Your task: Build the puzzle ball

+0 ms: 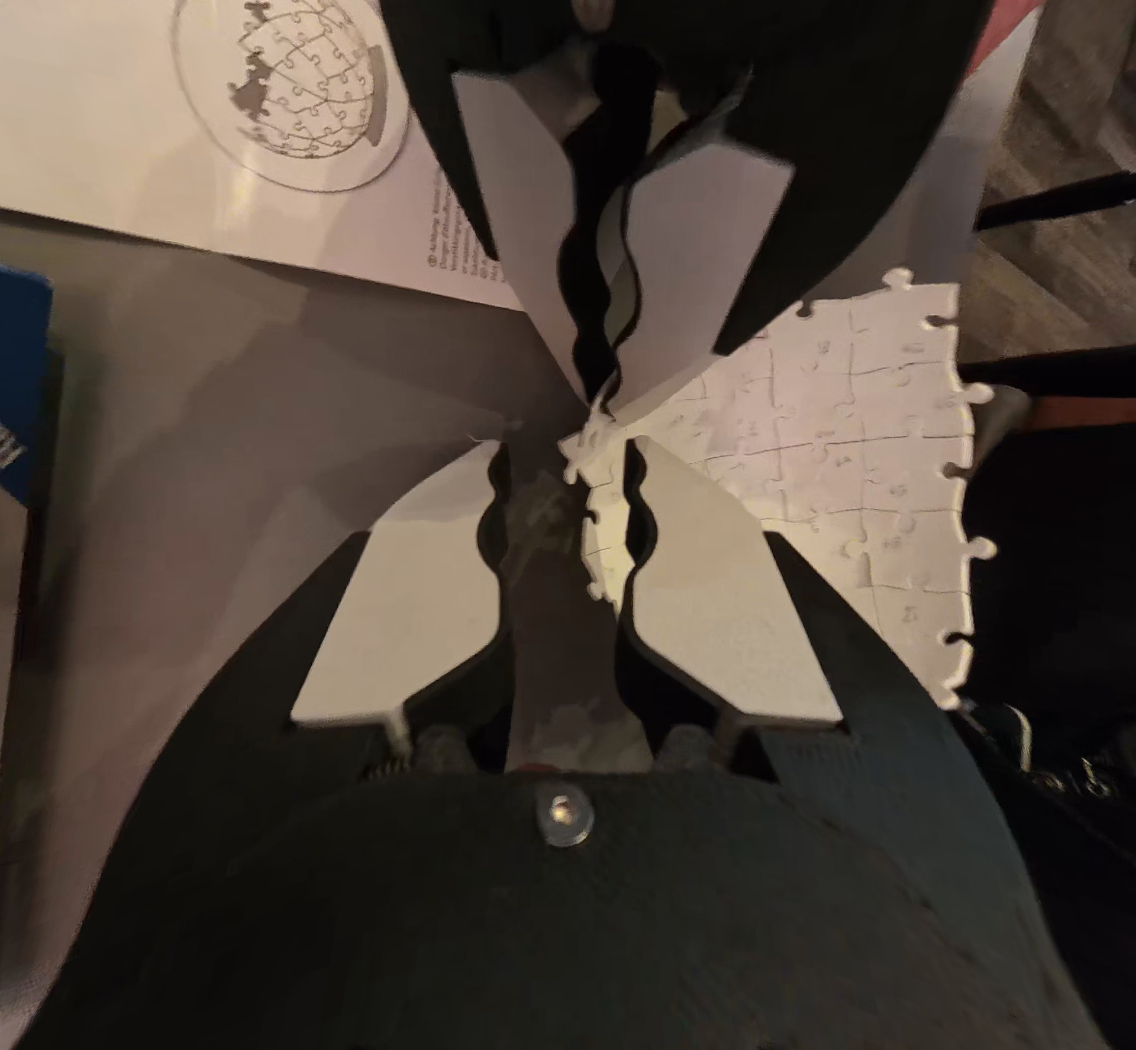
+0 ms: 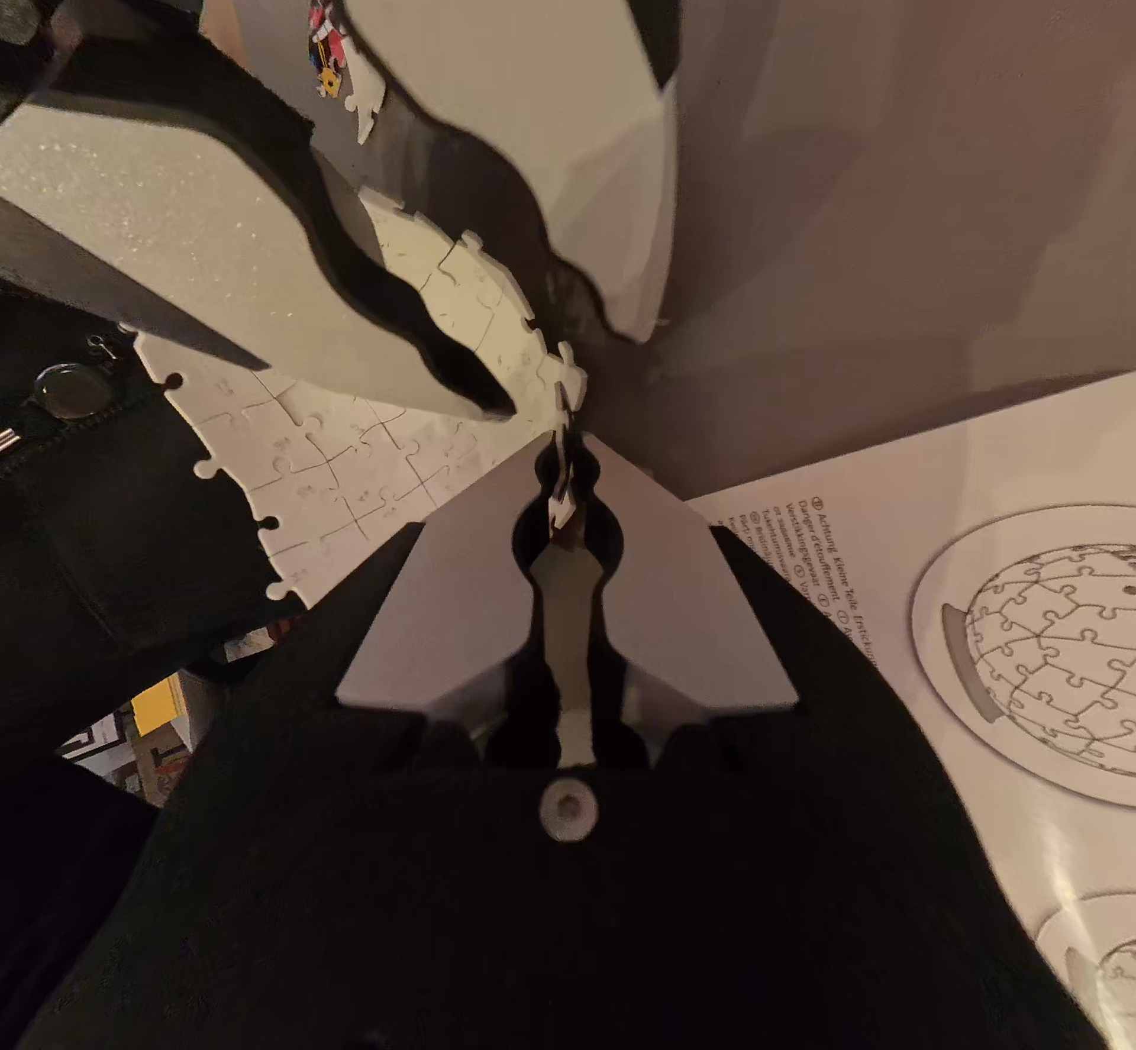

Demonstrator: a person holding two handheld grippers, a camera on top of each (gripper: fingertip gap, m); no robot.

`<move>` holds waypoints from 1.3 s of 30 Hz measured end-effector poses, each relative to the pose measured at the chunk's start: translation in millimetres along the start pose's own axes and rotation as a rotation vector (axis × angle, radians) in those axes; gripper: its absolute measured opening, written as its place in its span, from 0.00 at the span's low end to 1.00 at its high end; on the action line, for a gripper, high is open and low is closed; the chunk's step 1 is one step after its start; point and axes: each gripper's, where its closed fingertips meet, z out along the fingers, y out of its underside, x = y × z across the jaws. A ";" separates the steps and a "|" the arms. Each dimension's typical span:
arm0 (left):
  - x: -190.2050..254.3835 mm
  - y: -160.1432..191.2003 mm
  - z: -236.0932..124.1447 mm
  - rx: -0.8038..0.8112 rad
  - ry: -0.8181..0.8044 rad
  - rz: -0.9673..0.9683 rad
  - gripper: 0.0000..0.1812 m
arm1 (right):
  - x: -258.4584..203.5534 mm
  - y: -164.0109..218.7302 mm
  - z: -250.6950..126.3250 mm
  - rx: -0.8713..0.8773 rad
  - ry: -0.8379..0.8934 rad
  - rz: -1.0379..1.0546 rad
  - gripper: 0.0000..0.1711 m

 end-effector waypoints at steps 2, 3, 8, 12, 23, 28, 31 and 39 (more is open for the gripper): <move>5.2 0.1 -0.4 -0.029 0.057 0.001 0.16 | -0.4 0.0 0.2 0.015 -0.025 0.007 0.01; 5.7 1.2 -1.5 -0.053 0.068 0.003 0.16 | -0.5 -0.1 0.1 0.025 -0.035 0.008 0.01; 6.5 -1.4 -9.8 -0.082 0.130 -0.013 0.19 | -0.7 -0.4 -0.1 0.051 -0.039 -0.005 0.01; 9.7 -4.1 -6.8 -0.086 0.222 -0.052 0.20 | -2.0 -0.2 0.8 0.075 -0.071 -0.003 0.01; 5.0 3.7 11.2 -0.082 0.264 -0.120 0.14 | -2.3 -1.3 0.2 0.149 -0.091 -0.010 0.01; 7.6 6.3 16.1 -0.093 0.285 -0.125 0.06 | -2.4 -1.5 0.0 0.167 -0.091 -0.016 0.01; 8.6 6.3 17.6 -0.085 0.296 -0.129 0.05 | -2.4 -1.7 0.0 0.178 -0.087 -0.018 0.02; 7.6 3.6 13.8 -0.045 0.341 -0.143 0.01 | -1.8 -3.9 -4.8 0.231 -0.066 -0.009 0.07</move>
